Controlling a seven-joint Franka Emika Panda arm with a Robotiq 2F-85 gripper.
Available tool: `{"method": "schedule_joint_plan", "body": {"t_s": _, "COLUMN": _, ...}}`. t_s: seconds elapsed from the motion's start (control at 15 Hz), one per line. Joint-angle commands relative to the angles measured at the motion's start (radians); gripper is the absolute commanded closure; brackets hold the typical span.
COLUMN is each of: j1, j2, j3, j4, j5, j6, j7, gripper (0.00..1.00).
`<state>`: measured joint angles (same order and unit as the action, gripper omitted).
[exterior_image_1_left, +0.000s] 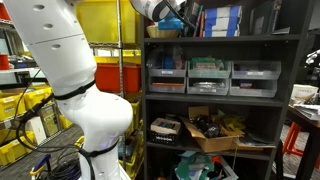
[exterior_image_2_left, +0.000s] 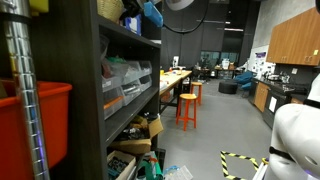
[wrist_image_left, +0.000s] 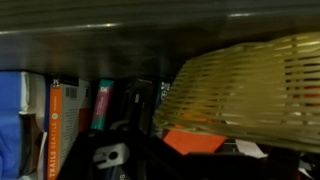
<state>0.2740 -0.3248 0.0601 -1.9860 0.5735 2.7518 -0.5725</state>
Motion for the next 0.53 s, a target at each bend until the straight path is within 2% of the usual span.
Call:
{"method": "schedule_joint_plan", "body": {"t_s": 0.0, "j1": 0.001, "j2": -0.009, "j3": 0.01, "j4": -0.015, "j5": -0.016, "j6": 0.035, "j7": -0.029, "gripper": 0.0}}
{"method": "schedule_joint_plan", "body": {"t_s": 0.47, "j1": 0.005, "j2": -0.013, "j3": 0.026, "j4": -0.003, "j5": -0.011, "j6": 0.057, "j7": -0.049, "gripper": 0.0}}
